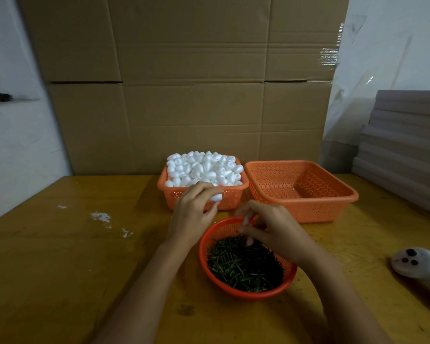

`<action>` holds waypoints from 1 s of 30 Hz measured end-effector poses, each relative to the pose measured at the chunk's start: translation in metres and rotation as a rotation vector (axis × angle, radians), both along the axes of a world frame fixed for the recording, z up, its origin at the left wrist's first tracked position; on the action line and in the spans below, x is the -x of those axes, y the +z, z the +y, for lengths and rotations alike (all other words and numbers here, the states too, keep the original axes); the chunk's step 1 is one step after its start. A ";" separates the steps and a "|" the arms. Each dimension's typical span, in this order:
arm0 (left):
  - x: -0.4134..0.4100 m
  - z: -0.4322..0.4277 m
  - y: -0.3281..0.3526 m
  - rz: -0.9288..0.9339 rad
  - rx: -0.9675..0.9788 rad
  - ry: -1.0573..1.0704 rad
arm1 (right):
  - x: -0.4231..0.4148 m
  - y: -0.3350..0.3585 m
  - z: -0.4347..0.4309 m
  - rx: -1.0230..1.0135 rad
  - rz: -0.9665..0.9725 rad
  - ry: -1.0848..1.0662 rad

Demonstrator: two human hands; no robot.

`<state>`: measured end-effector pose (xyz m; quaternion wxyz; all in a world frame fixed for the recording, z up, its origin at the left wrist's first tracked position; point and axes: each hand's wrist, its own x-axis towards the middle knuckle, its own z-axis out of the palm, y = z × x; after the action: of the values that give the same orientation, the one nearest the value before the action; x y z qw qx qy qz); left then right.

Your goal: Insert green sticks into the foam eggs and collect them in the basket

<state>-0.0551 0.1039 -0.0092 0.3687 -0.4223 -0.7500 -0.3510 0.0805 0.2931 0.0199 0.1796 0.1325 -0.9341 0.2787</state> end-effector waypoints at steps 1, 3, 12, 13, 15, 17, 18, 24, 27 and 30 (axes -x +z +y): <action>0.000 0.000 0.000 -0.005 -0.001 -0.009 | 0.000 0.000 0.000 -0.011 -0.021 0.003; -0.001 0.001 -0.001 -0.012 -0.007 -0.027 | 0.000 -0.001 0.000 -0.035 -0.087 0.014; -0.001 0.002 -0.001 -0.057 -0.027 -0.021 | 0.001 0.000 -0.002 -0.201 -0.114 0.005; -0.001 0.002 -0.001 -0.075 -0.039 -0.025 | 0.000 -0.001 -0.001 -0.212 -0.124 0.009; 0.000 0.003 -0.002 -0.115 -0.073 -0.046 | 0.001 -0.003 -0.001 -0.253 -0.151 0.014; 0.002 0.004 -0.003 -0.170 -0.113 -0.079 | 0.002 -0.004 0.000 -0.270 -0.168 0.012; 0.004 0.005 -0.004 -0.208 -0.139 -0.099 | 0.002 -0.005 0.001 -0.268 -0.173 0.011; 0.008 0.007 -0.007 -0.440 -0.253 -0.213 | 0.004 -0.006 0.002 -0.263 -0.187 0.022; 0.005 0.008 -0.005 -0.578 -0.305 -0.306 | 0.005 -0.008 0.003 -0.258 -0.192 0.024; 0.001 0.008 -0.001 -0.672 -0.361 -0.411 | 0.005 -0.008 0.003 -0.251 -0.199 0.023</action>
<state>-0.0560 0.1123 -0.0106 0.0944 -0.3538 -0.6554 -0.6606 0.0751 0.2959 0.0115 0.0648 0.1363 -0.9732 0.1734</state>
